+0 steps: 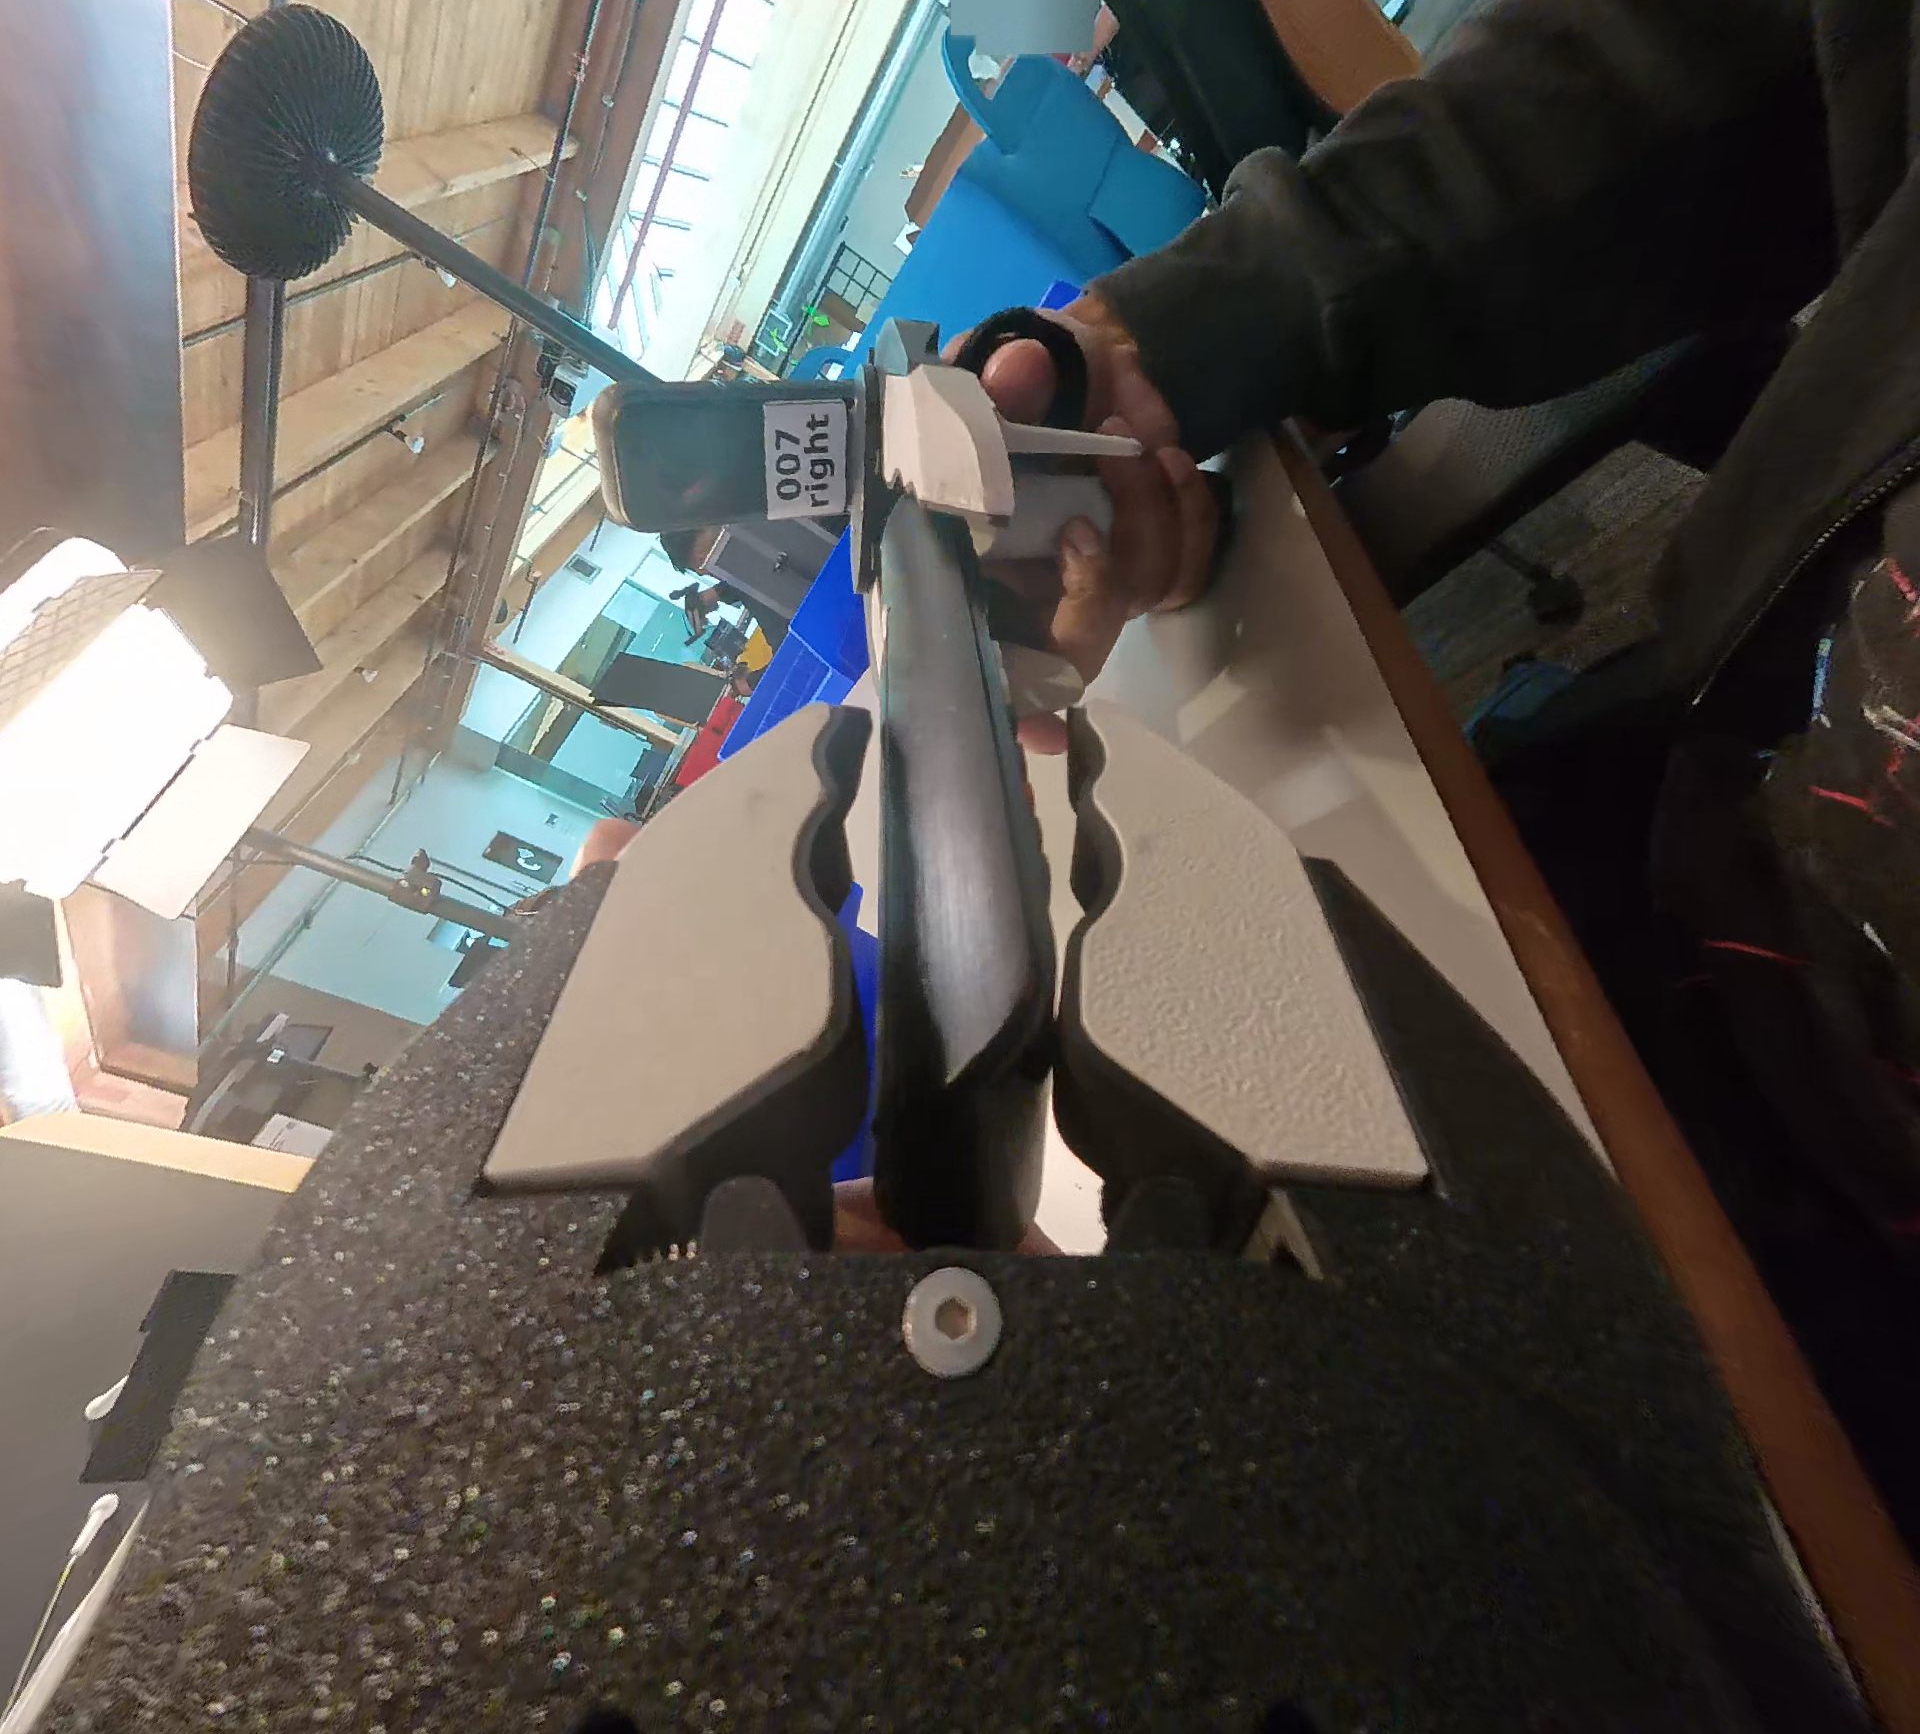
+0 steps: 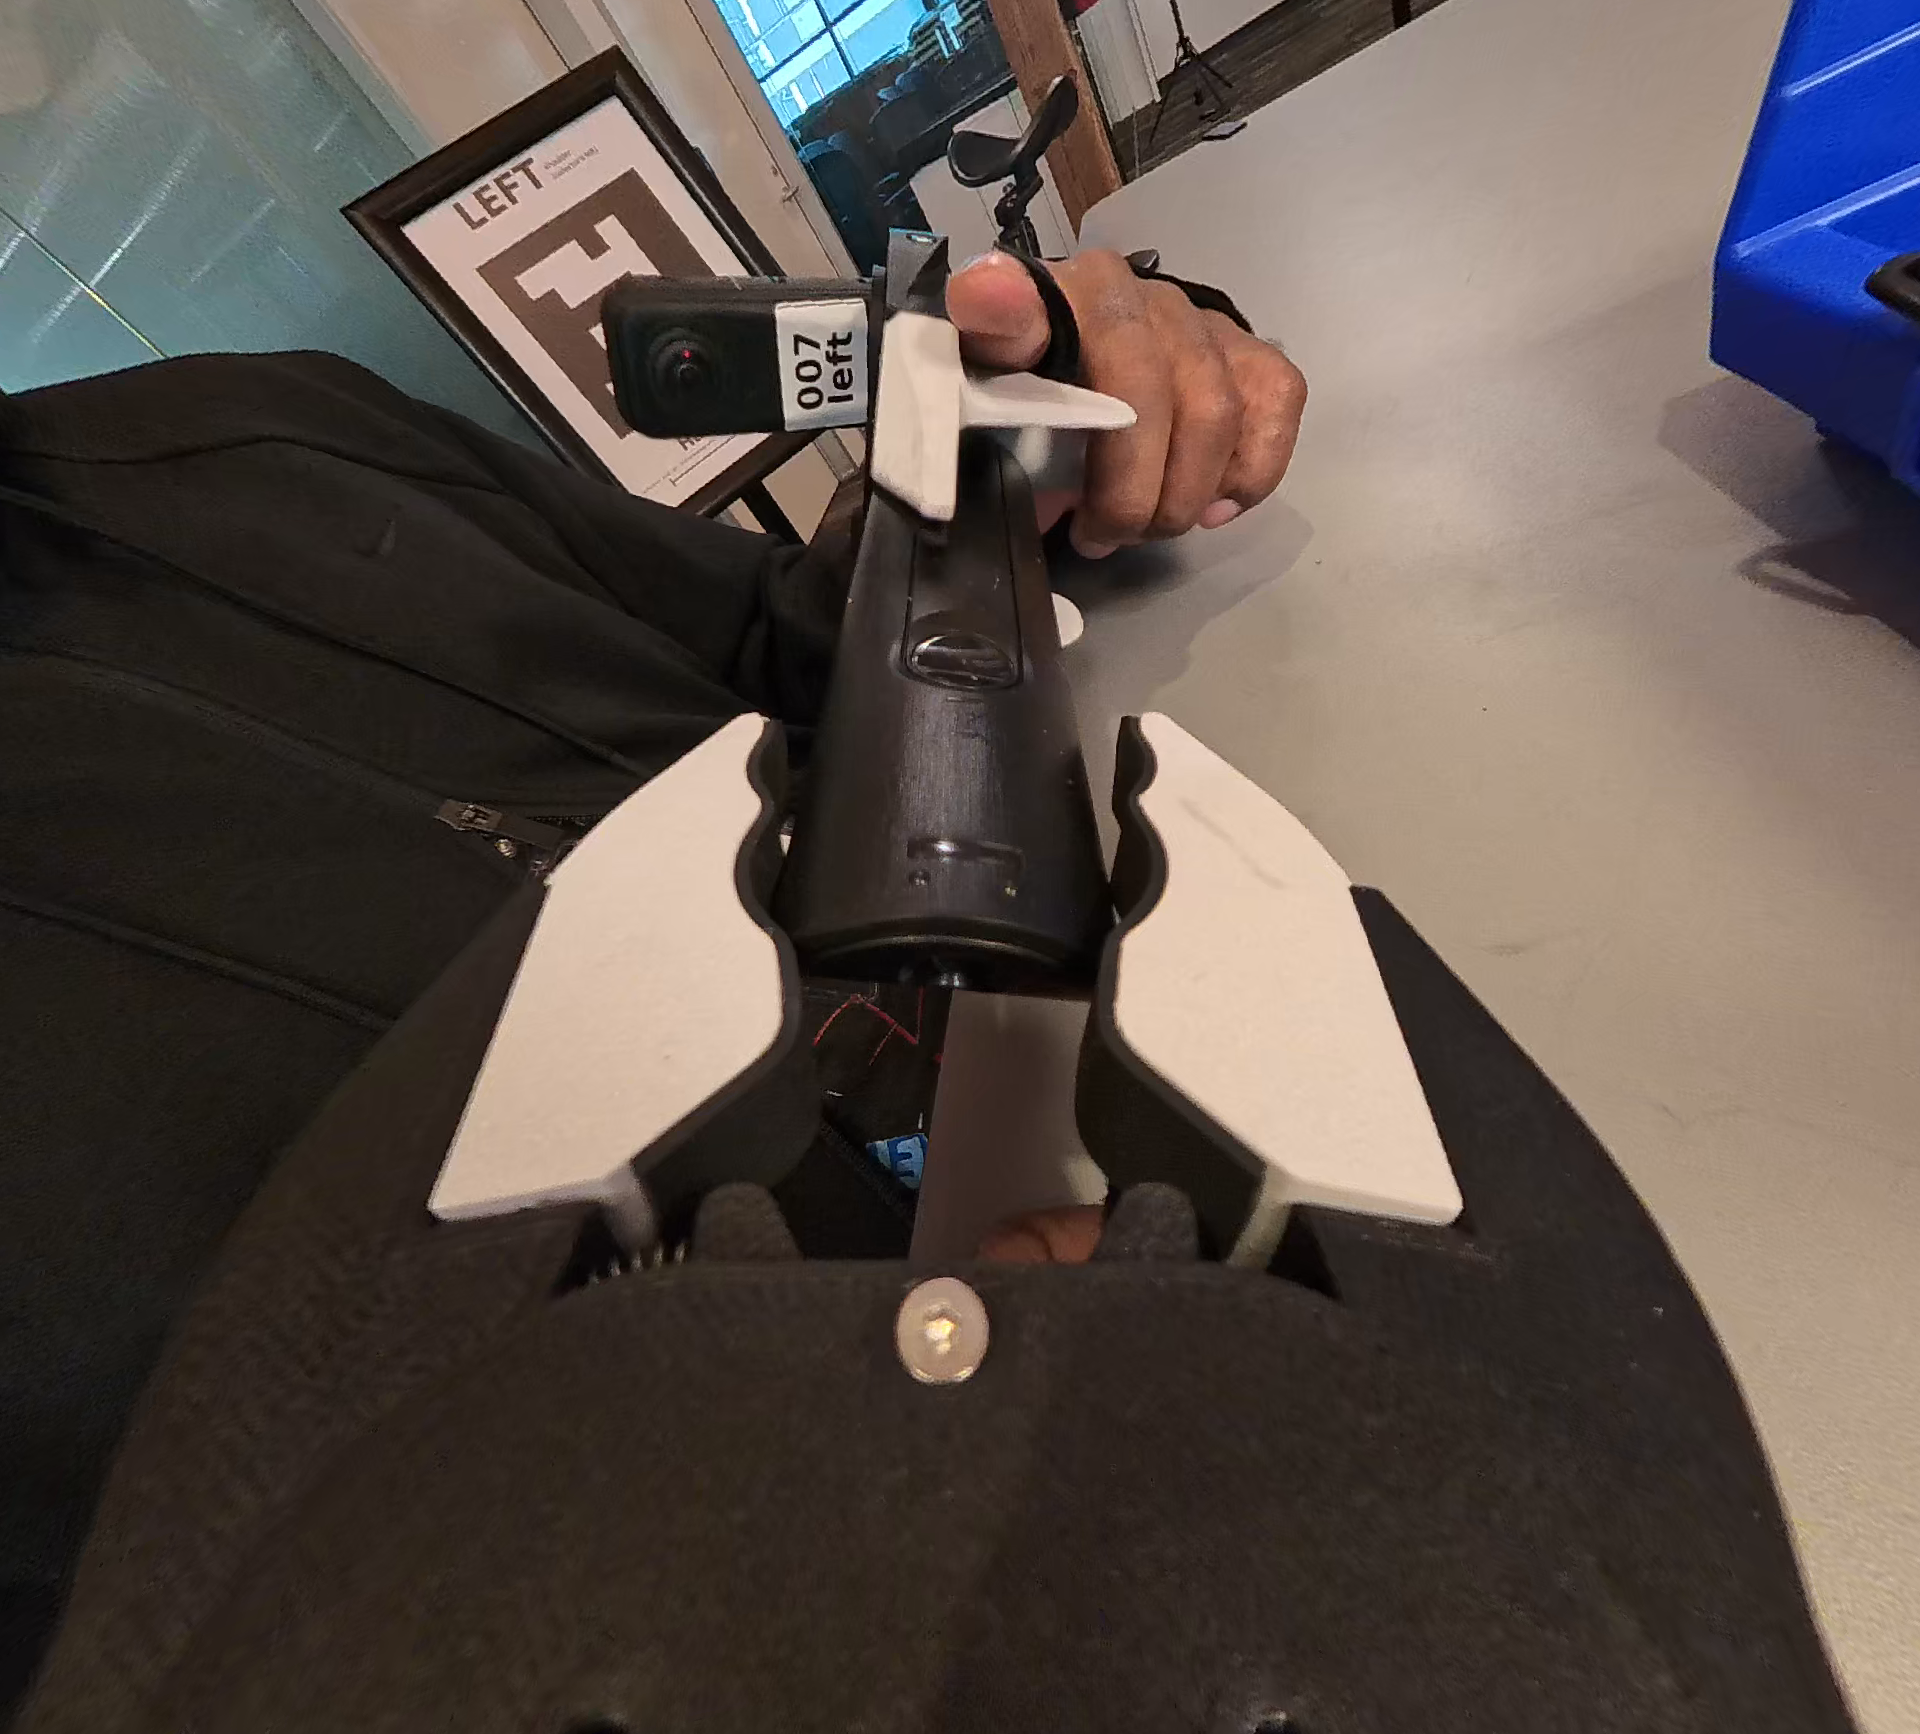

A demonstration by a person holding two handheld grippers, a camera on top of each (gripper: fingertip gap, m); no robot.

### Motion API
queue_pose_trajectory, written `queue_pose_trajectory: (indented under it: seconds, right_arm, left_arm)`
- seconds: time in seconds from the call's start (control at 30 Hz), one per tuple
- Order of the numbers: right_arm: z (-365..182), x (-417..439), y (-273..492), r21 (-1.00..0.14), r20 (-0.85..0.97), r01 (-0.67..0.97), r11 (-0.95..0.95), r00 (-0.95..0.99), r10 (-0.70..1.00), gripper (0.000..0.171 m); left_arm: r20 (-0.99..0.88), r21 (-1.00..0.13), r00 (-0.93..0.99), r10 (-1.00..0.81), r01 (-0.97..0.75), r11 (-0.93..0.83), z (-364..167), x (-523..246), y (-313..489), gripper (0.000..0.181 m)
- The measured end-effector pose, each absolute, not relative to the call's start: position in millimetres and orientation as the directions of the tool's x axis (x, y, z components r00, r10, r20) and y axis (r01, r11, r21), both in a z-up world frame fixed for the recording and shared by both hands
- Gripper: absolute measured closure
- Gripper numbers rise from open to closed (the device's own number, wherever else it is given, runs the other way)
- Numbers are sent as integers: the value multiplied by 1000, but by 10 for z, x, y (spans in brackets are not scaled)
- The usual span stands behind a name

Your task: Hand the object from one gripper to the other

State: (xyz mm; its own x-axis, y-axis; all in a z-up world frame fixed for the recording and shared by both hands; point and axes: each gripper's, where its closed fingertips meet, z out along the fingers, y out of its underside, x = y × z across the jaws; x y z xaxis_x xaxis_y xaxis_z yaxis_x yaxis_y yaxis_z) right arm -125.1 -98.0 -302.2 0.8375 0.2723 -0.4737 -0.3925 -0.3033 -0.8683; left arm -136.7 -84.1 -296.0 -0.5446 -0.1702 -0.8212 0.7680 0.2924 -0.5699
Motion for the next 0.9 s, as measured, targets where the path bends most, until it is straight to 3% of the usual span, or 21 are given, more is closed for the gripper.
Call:
queue_pose_trajectory:
  seconds: [0.27, 0.4, 0.57, 0.7, 0.9]
  right_arm:
    - [-3001, -1186, -976, -876, -462, -397, -273, 854, 240, 109]
    - [-2901, -1081, -971, -925, -369, -335, -181, 907, 202, 113]
    - [-2785, -802, -999, -992, -103, -103, -67, 995, -12, 108]
    - [-2779, -613, -999, -990, 112, 95, -100, 976, -188, 105]
    - [-2638, -364, -1059, -808, 586, 519, -279, 663, -465, 105]
  left_arm:
    - [-803, -595, -556, -214, 722, 352, -2956, -1219, -806, 146]
    - [-732, -682, -628, -266, 668, 298, -2848, -1224, -808, 147]
    - [-656, -752, -653, -380, 612, 246, -2666, -1120, -688, 147]
    - [-592, -795, -648, -479, 568, 214, -2538, -995, -557, 148]
    - [-438, -877, -686, -581, 468, 109, -2405, -850, -395, 148]
